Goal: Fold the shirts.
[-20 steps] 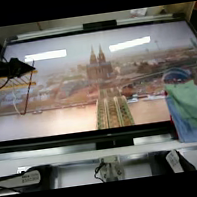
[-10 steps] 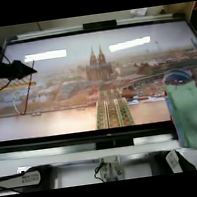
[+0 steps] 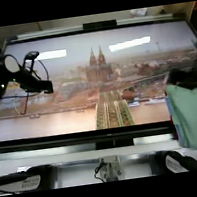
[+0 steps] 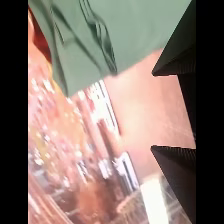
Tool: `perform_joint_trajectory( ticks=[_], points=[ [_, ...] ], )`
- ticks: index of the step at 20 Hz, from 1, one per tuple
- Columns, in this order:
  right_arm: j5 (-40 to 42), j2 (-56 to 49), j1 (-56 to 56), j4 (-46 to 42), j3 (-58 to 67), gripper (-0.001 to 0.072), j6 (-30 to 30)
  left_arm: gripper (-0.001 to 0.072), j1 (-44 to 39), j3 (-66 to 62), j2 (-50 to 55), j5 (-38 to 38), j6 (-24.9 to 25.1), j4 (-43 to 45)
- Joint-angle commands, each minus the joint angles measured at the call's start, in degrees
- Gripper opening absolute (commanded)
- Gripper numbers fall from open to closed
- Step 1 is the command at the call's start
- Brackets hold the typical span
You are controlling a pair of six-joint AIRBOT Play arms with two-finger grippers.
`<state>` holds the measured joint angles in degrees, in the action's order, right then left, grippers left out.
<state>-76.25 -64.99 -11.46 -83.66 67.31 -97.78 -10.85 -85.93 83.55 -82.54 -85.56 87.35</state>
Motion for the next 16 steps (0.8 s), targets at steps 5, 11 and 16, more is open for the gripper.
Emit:
perform_joint_trajectory(
  ticks=[5,11,16],
  points=[
    [0.3,-8.7,12.2,8.4,0.5,0.0548,1.6,0.072,-0.4,17.4,-10.0,7.6,-3.2,-0.4],
    [0.9,-8.7,12.6,8.6,0.5,0.0548,1.6,0.072,0.0,17.4,-9.6,8.0,-3.2,-0.4],
    [0.9,-8.7,12.6,8.6,0.5,0.0548,1.6,0.072,0.0,17.4,-9.6,8.0,-3.2,-0.4]
  ],
)
